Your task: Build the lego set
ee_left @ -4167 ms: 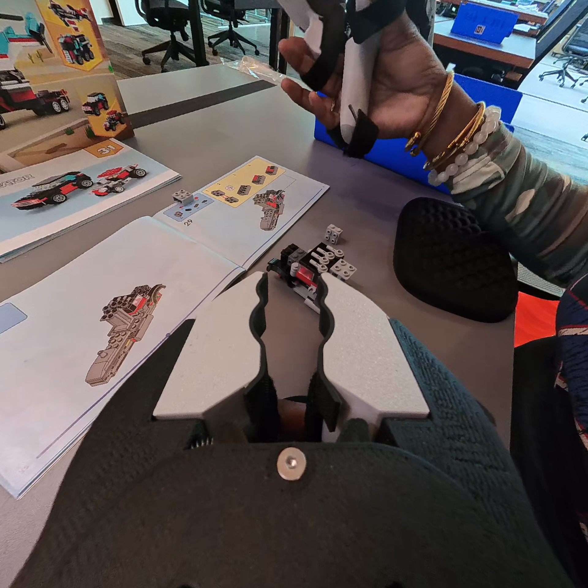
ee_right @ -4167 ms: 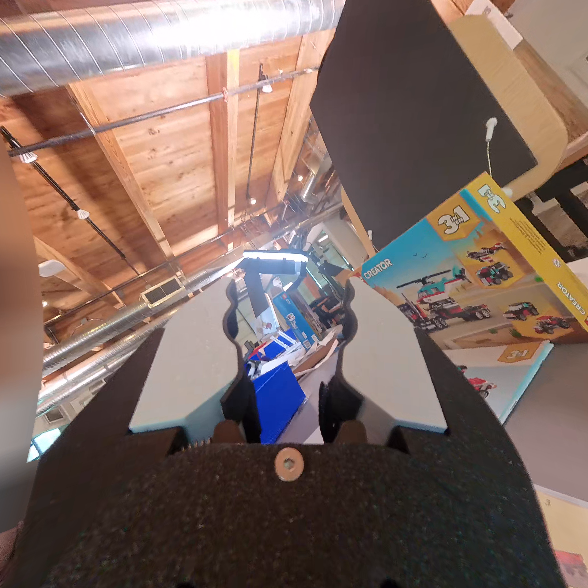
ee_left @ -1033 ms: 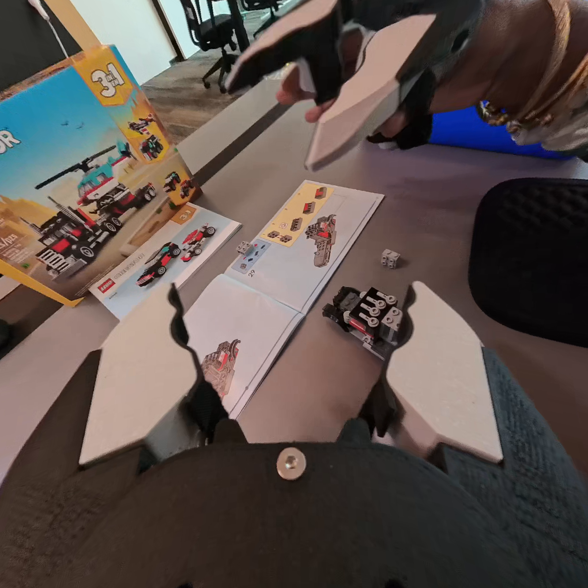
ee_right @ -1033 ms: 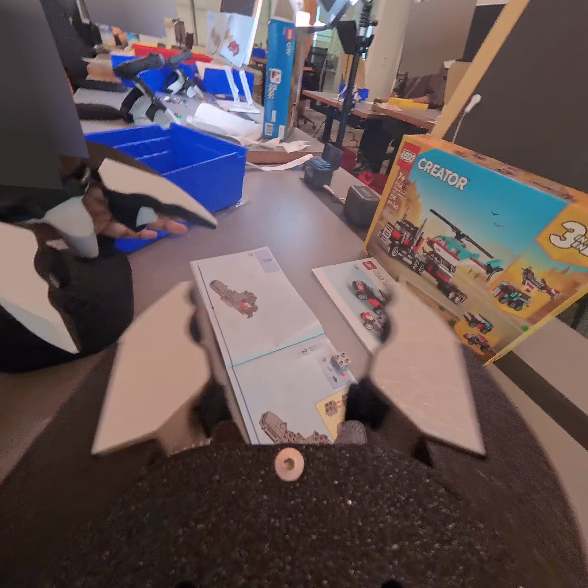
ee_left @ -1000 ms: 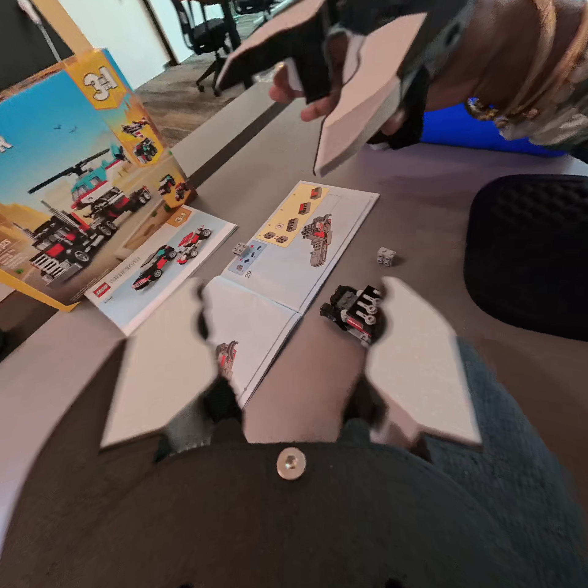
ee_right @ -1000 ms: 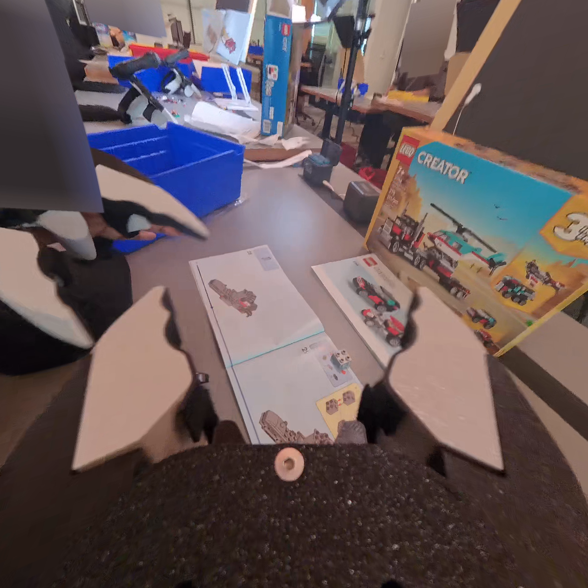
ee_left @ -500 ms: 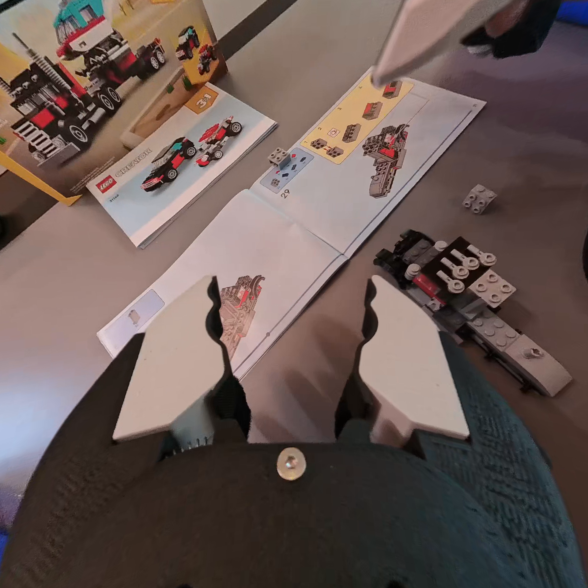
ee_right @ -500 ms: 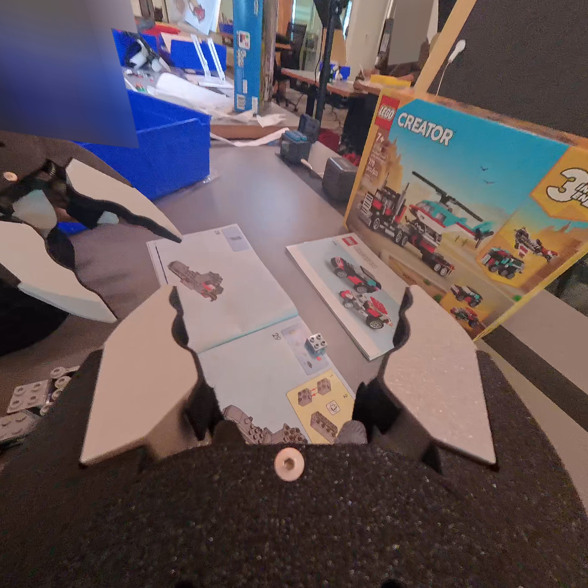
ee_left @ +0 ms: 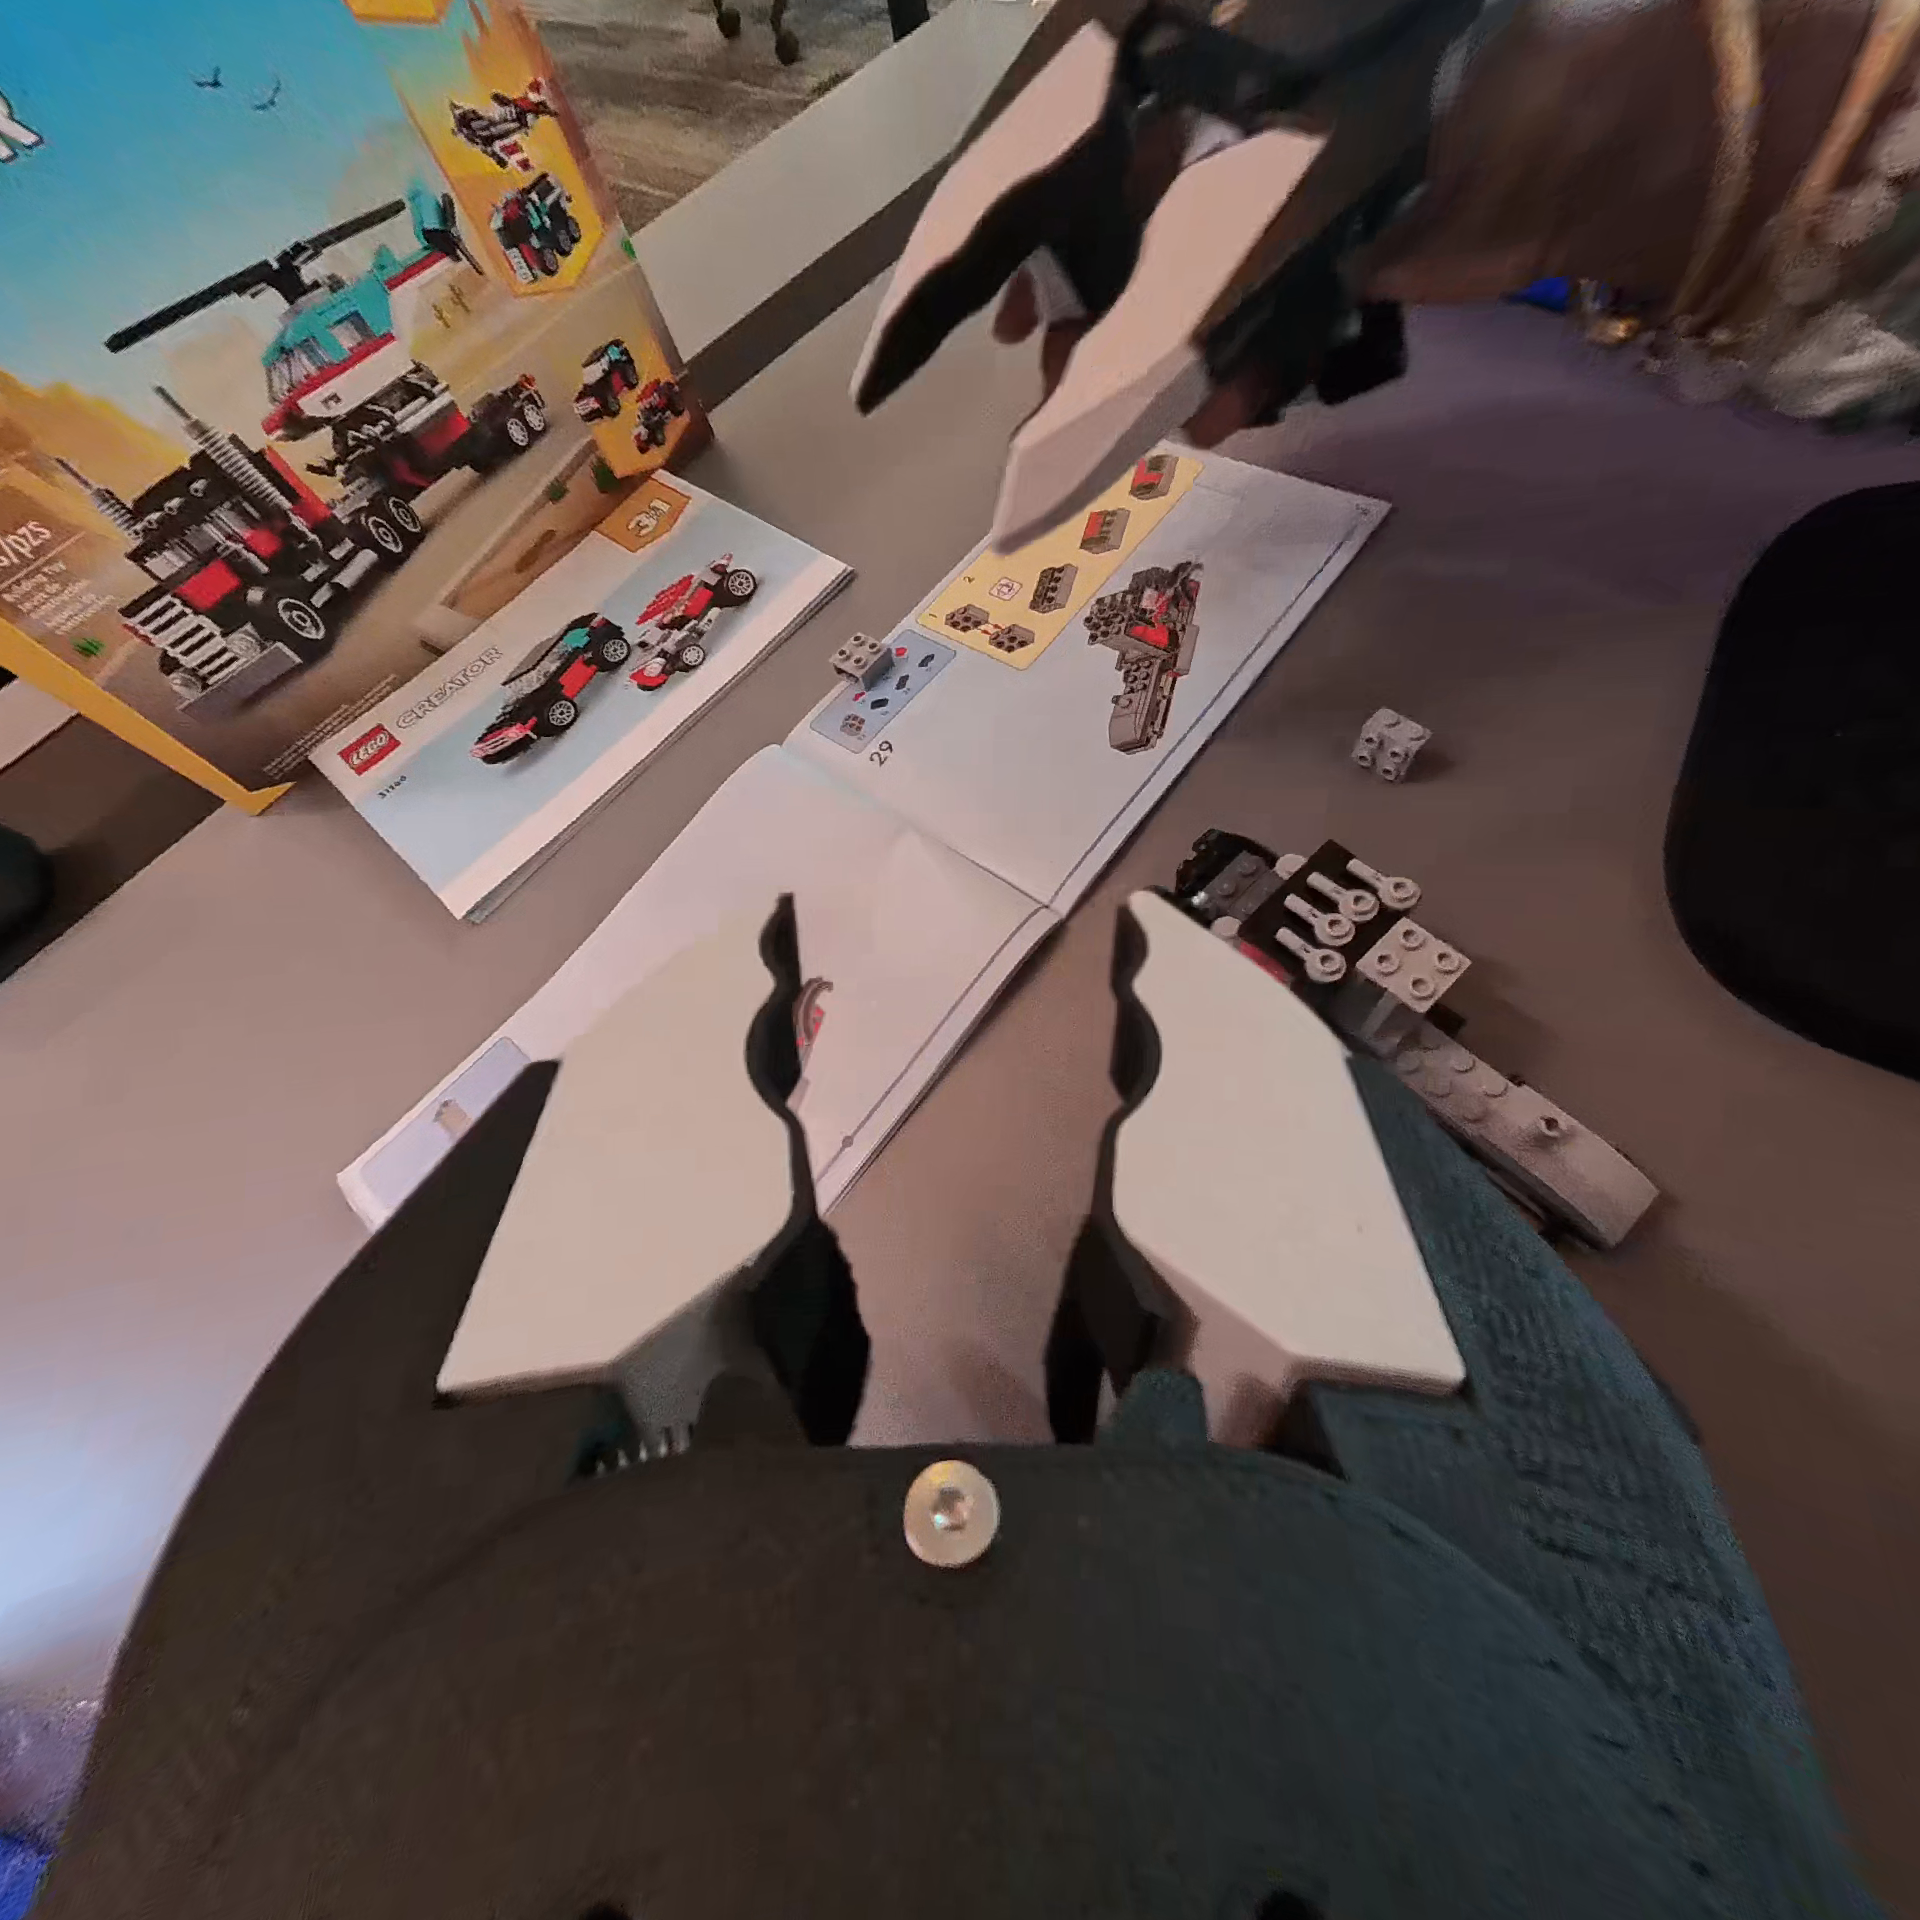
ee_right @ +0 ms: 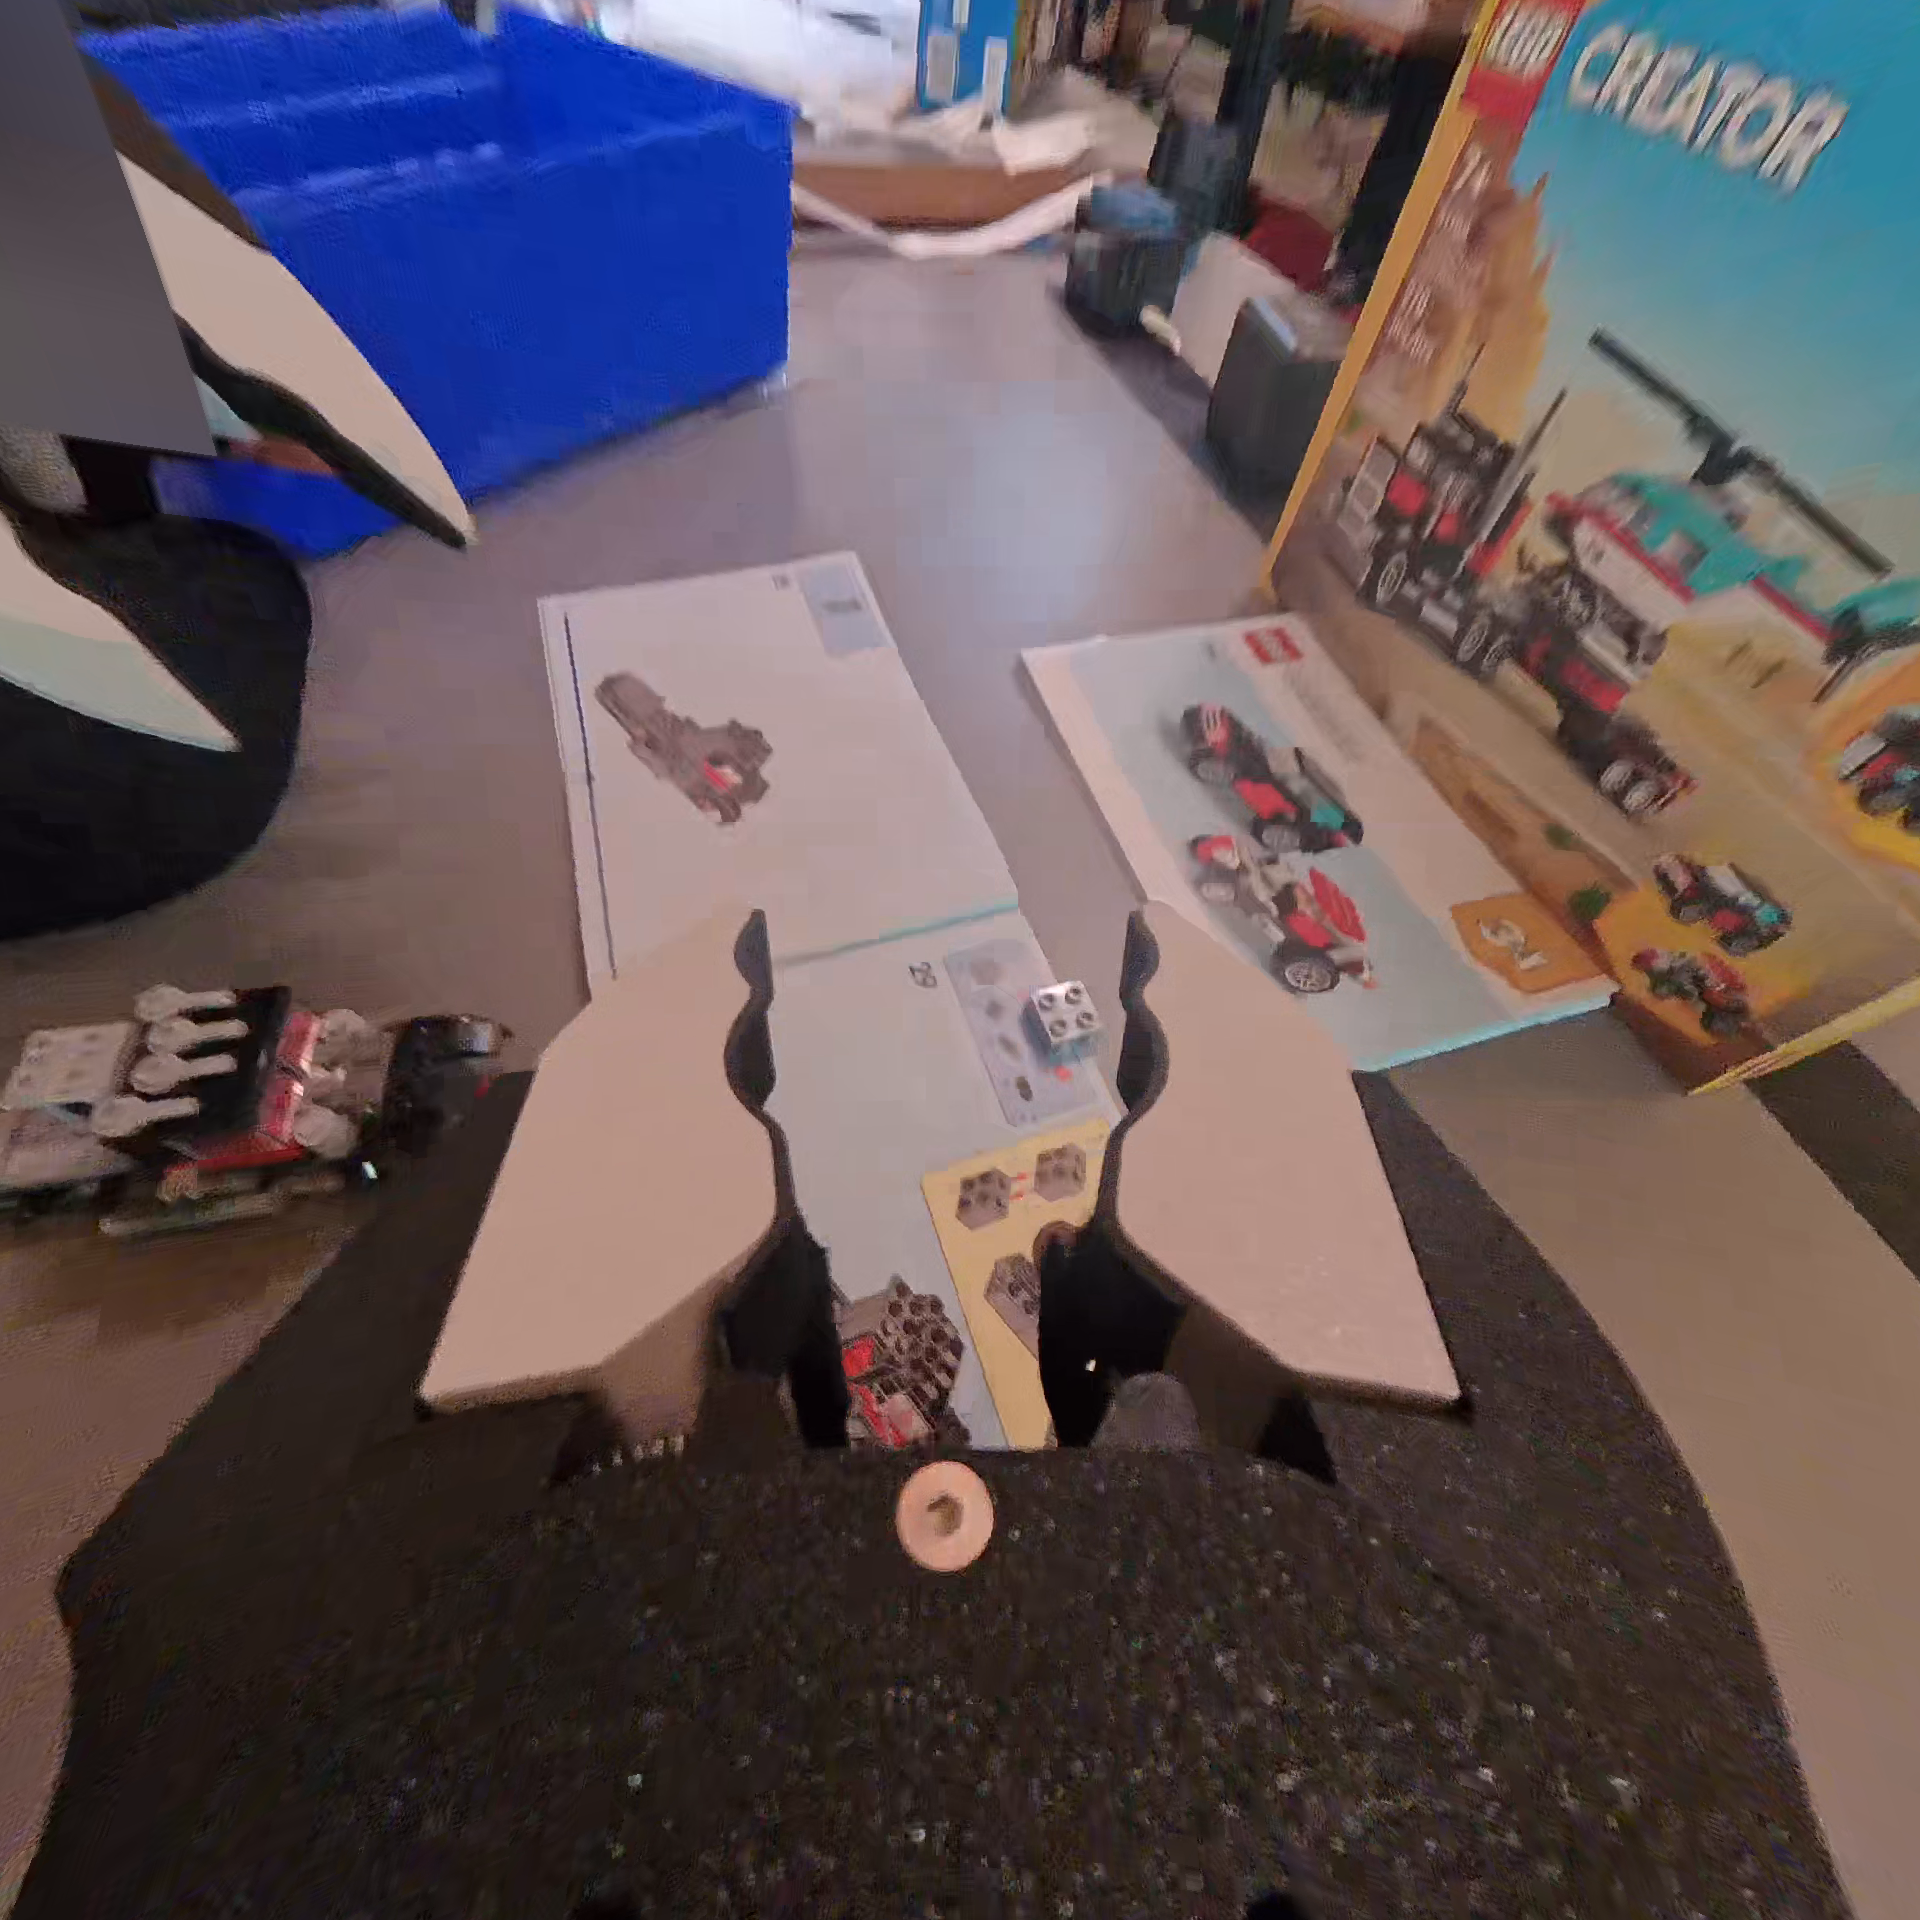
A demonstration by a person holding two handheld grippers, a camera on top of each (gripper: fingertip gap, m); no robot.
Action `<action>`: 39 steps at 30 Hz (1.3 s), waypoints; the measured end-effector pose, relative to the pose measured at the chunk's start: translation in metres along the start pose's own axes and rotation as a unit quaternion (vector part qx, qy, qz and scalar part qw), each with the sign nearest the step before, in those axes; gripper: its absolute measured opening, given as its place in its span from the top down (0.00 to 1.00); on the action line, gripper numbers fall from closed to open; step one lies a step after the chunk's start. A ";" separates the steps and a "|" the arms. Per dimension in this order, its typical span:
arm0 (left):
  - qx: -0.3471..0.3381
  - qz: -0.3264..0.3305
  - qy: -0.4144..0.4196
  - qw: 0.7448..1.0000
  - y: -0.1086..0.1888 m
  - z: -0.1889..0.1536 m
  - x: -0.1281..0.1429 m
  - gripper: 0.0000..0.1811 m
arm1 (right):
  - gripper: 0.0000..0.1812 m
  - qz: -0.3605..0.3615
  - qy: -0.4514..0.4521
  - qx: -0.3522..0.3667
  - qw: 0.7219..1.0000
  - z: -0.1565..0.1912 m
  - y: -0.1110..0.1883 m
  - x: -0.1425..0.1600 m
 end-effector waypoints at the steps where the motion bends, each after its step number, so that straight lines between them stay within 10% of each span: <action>1: 0.004 0.003 -0.003 1.000 -0.001 -0.002 0.000 0.67 | 0.66 0.019 0.002 -0.016 1.000 -0.006 -0.006 0.007; 16: 0.041 0.012 -0.003 0.999 -0.012 -0.002 0.009 0.65 | 0.89 0.145 0.027 -0.114 0.982 -0.031 -0.059 0.055; 24: 0.036 -0.115 0.053 0.991 -0.008 0.010 -0.008 0.70 | 0.91 0.073 0.141 -0.068 0.985 -0.001 -0.033 0.002; 32: 0.220 -0.253 0.307 0.890 -0.002 0.012 -0.027 0.83 | 0.91 -0.006 0.321 -0.050 0.946 0.091 0.012 -0.064; 39: 0.356 -0.281 0.350 0.819 0.011 -0.017 -0.034 0.94 | 0.91 -0.042 0.363 -0.049 0.929 0.122 0.034 -0.083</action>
Point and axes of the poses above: each gripper's, where its closed fingertips meet, y back along the fingers, x out of its underside, z = x × y across the jaws, the point moved 5 cm from there along y, back along the fingers, and after that the axes turned 7 degrees about x, right-handed, at the moved point
